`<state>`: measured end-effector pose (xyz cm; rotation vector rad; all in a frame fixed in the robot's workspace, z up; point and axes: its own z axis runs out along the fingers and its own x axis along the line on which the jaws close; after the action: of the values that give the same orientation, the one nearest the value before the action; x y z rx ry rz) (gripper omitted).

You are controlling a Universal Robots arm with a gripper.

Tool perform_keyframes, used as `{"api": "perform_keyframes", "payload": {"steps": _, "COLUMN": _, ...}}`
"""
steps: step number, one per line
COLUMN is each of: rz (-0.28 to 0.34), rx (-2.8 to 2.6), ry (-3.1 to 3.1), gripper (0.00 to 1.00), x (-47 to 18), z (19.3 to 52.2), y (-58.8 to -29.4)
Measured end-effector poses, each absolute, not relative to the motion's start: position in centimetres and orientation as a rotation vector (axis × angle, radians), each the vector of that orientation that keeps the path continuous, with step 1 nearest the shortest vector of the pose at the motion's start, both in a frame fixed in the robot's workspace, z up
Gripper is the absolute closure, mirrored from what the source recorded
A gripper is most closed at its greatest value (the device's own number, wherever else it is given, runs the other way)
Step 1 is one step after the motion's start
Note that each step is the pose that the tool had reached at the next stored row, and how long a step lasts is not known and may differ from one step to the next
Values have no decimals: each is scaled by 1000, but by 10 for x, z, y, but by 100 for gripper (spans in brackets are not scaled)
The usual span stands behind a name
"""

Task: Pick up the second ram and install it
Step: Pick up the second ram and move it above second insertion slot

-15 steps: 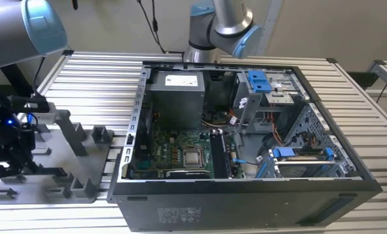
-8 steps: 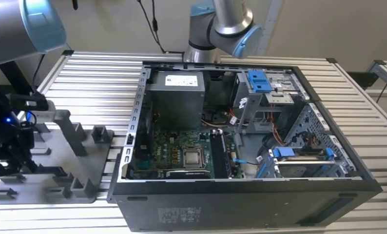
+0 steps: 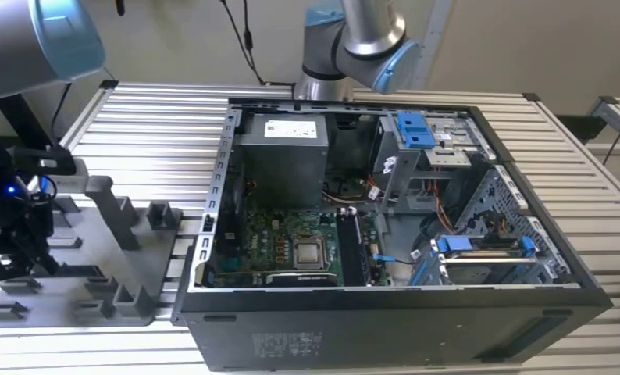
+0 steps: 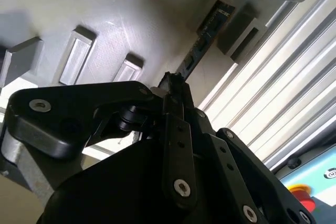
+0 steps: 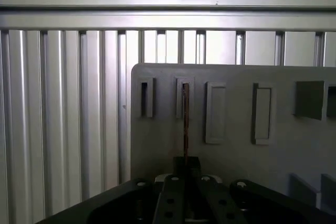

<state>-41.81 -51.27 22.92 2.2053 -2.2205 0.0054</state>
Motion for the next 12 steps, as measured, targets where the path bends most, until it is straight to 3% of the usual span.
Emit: {"api": "perform_keyframes", "payload": {"steps": 12, "rz": 5, "rx": 2205, "ry": -2221, "gripper": 86, "x": -418, "z": 252, "y": -513}}
